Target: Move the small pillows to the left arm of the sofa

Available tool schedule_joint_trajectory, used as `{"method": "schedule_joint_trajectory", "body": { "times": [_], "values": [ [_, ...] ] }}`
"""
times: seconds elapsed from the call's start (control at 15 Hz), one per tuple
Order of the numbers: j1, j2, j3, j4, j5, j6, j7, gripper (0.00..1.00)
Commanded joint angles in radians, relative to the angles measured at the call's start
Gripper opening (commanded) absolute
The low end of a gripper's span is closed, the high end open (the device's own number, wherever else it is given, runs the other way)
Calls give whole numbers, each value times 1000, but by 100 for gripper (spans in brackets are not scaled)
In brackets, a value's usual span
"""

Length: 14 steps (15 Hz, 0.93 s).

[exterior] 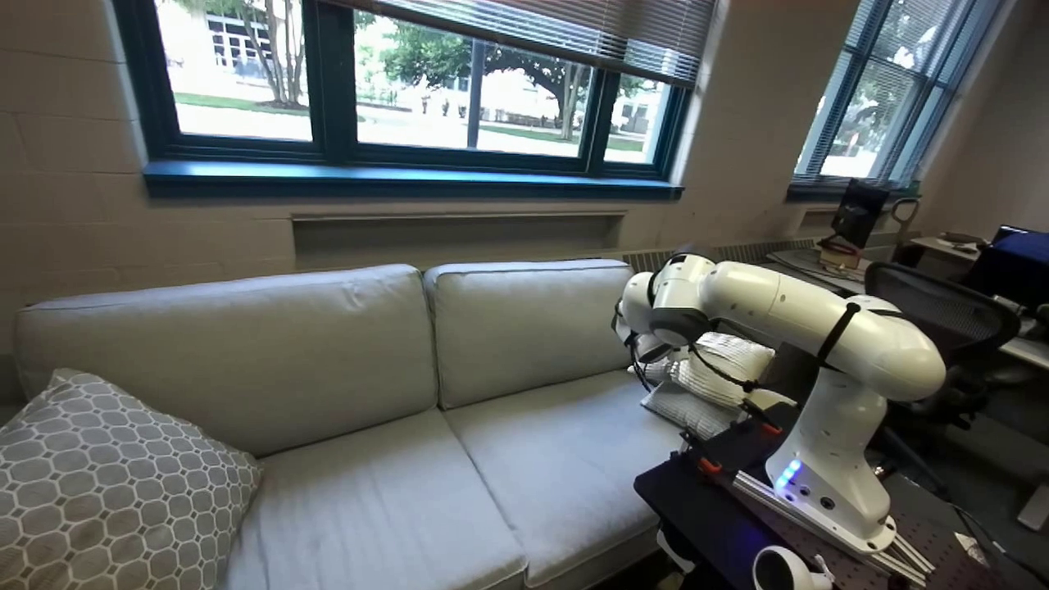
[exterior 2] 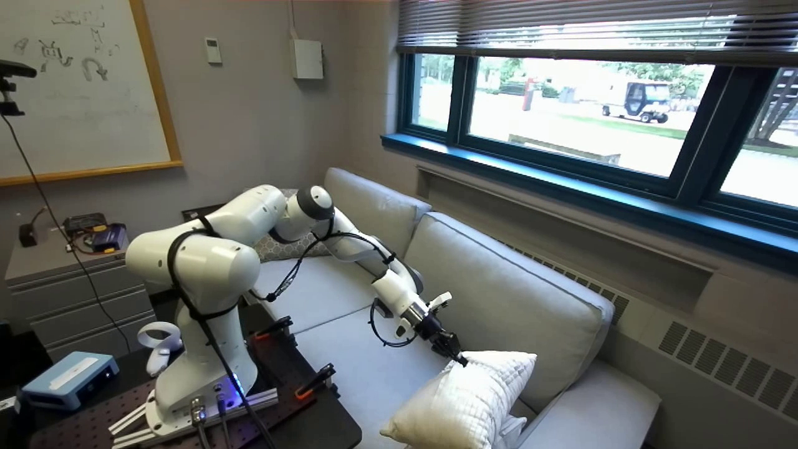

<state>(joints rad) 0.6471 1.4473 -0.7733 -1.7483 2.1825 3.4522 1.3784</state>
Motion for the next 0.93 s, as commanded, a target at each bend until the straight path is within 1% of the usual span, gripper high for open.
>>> {"method": "schedule_joint_trajectory", "body": {
  "times": [0.0,0.07,0.13,0.2,0.53,0.6,0.67,0.8,0.87],
  "values": [
    [-38,7,14,98,53,39,-61,2],
    [-11,35,-16,87,86,8,-55,2],
    [-9,32,-21,88,94,8,-48,2],
    [-20,14,-6,78,43,16,5,2],
    [-12,16,-32,53,58,10,41,2],
    [-20,15,-30,55,61,9,49,2],
    [-37,22,-28,88,128,9,-8,2],
    [-78,5,9,132,152,26,-26,2],
    [-86,2,17,142,166,23,-25,2]
  ]
}}
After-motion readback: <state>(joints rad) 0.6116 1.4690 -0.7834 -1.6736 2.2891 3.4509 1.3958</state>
